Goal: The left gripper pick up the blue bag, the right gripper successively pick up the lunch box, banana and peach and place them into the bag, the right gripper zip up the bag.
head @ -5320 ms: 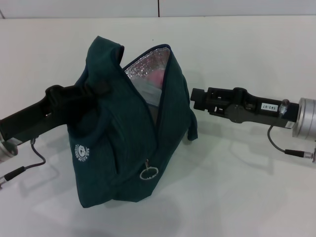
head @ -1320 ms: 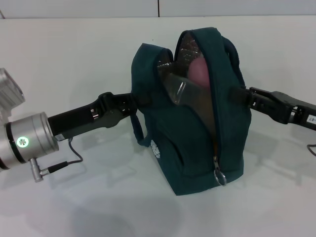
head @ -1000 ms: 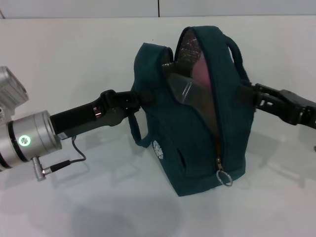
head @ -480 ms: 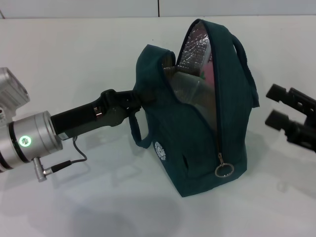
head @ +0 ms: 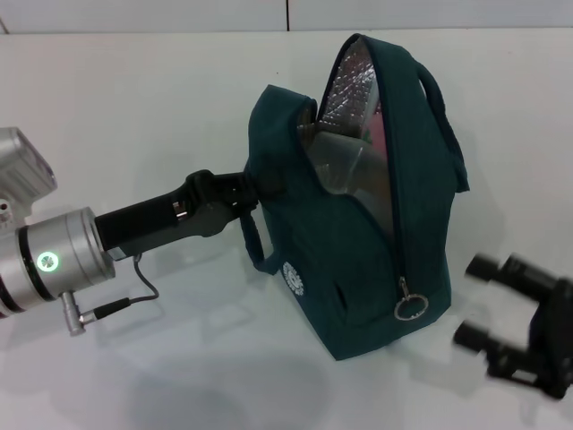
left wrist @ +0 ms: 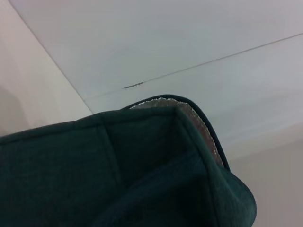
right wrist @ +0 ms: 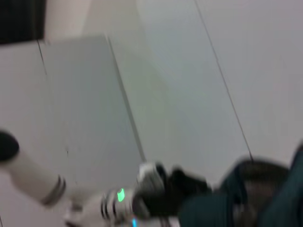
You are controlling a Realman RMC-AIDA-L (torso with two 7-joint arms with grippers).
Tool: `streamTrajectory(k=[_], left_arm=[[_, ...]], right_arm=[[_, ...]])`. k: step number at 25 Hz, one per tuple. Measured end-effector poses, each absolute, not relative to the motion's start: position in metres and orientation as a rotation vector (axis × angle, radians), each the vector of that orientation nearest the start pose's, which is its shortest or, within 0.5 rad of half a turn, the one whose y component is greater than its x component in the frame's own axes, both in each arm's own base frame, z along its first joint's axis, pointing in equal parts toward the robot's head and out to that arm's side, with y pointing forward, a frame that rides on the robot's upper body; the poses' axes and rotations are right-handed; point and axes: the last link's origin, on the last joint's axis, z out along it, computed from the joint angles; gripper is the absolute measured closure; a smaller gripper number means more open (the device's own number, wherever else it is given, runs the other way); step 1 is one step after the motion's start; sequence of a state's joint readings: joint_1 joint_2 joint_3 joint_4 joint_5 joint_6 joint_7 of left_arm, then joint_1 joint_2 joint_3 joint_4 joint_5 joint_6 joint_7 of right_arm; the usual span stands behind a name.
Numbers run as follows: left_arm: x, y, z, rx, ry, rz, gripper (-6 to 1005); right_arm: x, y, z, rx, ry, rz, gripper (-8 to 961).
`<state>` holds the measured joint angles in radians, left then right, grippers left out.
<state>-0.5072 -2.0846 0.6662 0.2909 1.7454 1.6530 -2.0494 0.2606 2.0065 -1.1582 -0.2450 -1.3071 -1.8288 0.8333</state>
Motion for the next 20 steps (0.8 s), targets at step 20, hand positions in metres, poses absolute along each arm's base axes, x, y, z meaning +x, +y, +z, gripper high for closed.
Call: streamTrajectory(k=[20], left_arm=[[-0.257, 0.289, -0.038, -2.257, -2.001, -1.366, 963]], right_arm=[[0.306, 0.213, -0.047, -2.627, 0.480, 1.044, 156]])
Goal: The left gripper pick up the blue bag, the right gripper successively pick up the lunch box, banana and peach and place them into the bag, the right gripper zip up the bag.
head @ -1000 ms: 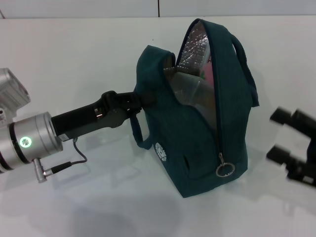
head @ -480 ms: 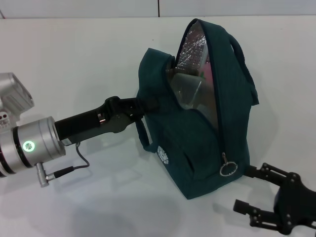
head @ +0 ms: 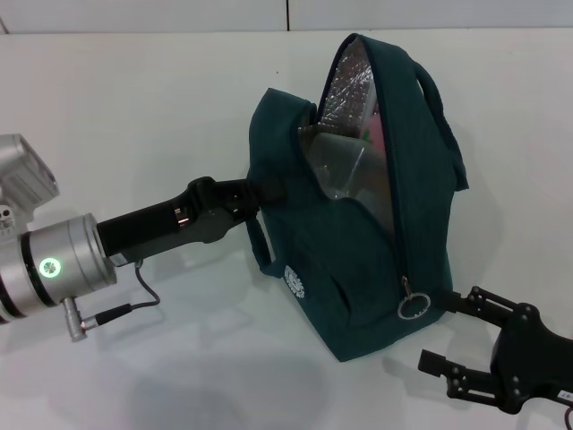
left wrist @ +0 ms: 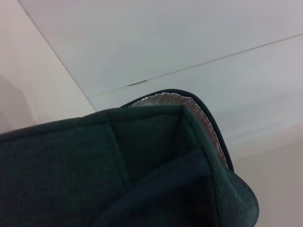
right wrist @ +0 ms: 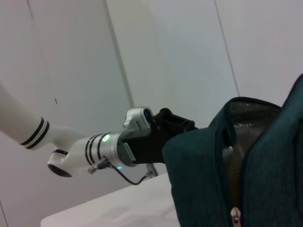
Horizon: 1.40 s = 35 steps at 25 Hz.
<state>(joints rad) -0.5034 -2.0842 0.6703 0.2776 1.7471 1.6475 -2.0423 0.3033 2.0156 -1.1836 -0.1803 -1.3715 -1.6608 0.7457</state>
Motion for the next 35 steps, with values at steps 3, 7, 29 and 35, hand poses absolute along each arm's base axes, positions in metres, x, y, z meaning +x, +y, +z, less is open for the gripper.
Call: streamTrajectory(k=[3, 7, 29, 35], left_arm=[[-0.256, 0.290, -0.038, -2.260, -1.999, -1.366, 963], [-0.256, 0.290, -0.038, -2.262, -1.996, -1.366, 963], [-0.255, 0.291, -0.038, -2.271, -1.989, -1.361, 962], [-0.255, 0.291, -0.038, -2.269, -1.985, -1.358, 962]], right_arm=[[0.307, 0.215, -0.048, -2.632, 0.481, 1.026, 156], [0.304, 0.221, -0.051, -2.643, 0.477, 1.010, 156], [0.296, 0.230, -0.057, -2.656, 0.486, 1.022, 155], [0.286, 0.230, -0.062, -2.744, 0.421, 1.031, 156]])
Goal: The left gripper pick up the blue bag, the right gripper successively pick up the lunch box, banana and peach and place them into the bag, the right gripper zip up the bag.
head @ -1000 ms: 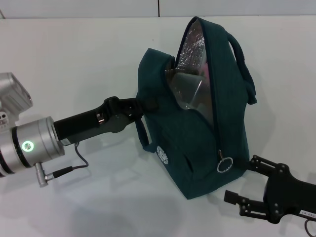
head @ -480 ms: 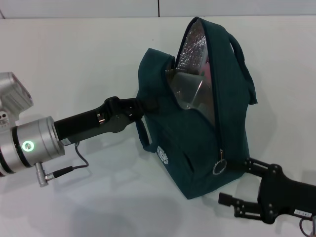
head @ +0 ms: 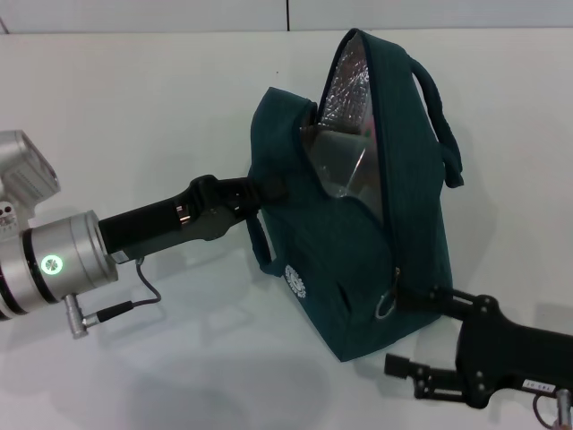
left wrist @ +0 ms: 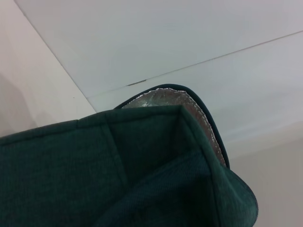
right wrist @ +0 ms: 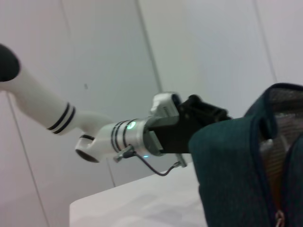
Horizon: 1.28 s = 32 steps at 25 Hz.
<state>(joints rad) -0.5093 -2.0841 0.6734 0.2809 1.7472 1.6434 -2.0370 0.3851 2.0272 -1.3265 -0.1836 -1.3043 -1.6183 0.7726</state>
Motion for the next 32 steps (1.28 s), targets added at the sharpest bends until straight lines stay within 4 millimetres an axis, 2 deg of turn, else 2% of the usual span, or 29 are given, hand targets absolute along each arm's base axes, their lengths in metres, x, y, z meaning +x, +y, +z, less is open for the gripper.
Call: streamTrajectory(k=[19, 24, 32], left_arm=[[-0.256, 0.291, -0.038, -2.266, -1.981, -1.356, 963], [-0.255, 0.292, -0.037, -2.273, -1.975, -1.355, 963], [-0.255, 0.293, -0.037, -2.272, -1.972, -1.360, 962]], right_arm=[[0.288, 0.234, -0.056, -2.646, 0.462, 1.073, 159], [0.284, 0.240, -0.059, -2.674, 0.441, 1.053, 159], [0.276, 0.237, -0.067, -2.782, 0.391, 1.039, 160]])
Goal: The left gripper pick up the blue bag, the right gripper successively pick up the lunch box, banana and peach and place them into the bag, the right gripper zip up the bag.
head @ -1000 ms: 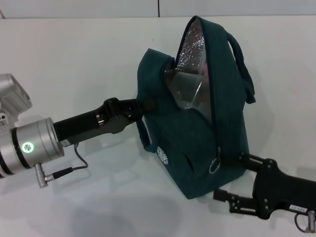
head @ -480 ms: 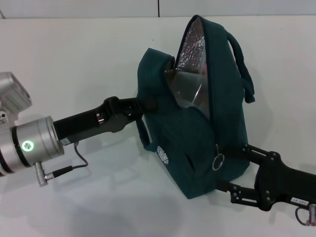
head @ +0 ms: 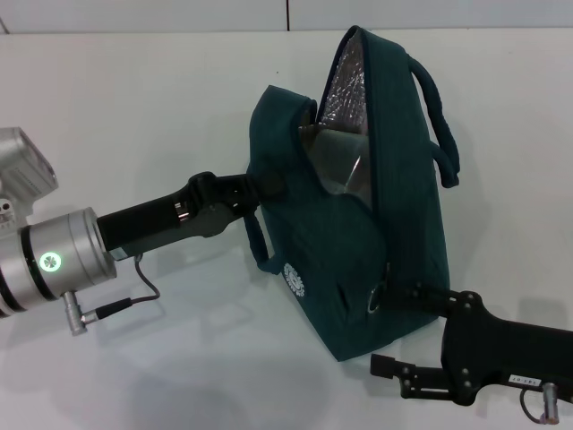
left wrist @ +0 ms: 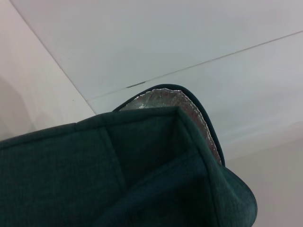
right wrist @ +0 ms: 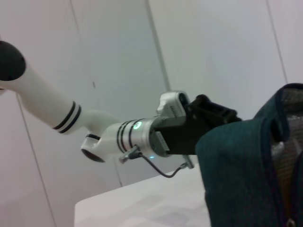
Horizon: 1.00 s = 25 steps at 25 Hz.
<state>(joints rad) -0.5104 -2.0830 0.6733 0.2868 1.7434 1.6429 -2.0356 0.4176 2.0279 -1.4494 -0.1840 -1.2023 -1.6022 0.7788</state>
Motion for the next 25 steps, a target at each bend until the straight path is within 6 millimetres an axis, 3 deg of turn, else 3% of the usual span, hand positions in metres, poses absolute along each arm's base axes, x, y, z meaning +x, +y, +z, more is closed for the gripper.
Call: streamTrajectory(k=[15, 25], left_arm=[[-0.258, 0.292, -0.034, -2.259, -1.968, -1.363, 962], [-0.259, 0.292, -0.030, -2.266, -1.965, -1.366, 963]], right_arm=[[0.286, 0.229, -0.057, -2.637, 0.484, 1.110, 165], [0.280, 0.244, -0.056, -2.612, 0.448, 1.096, 173]])
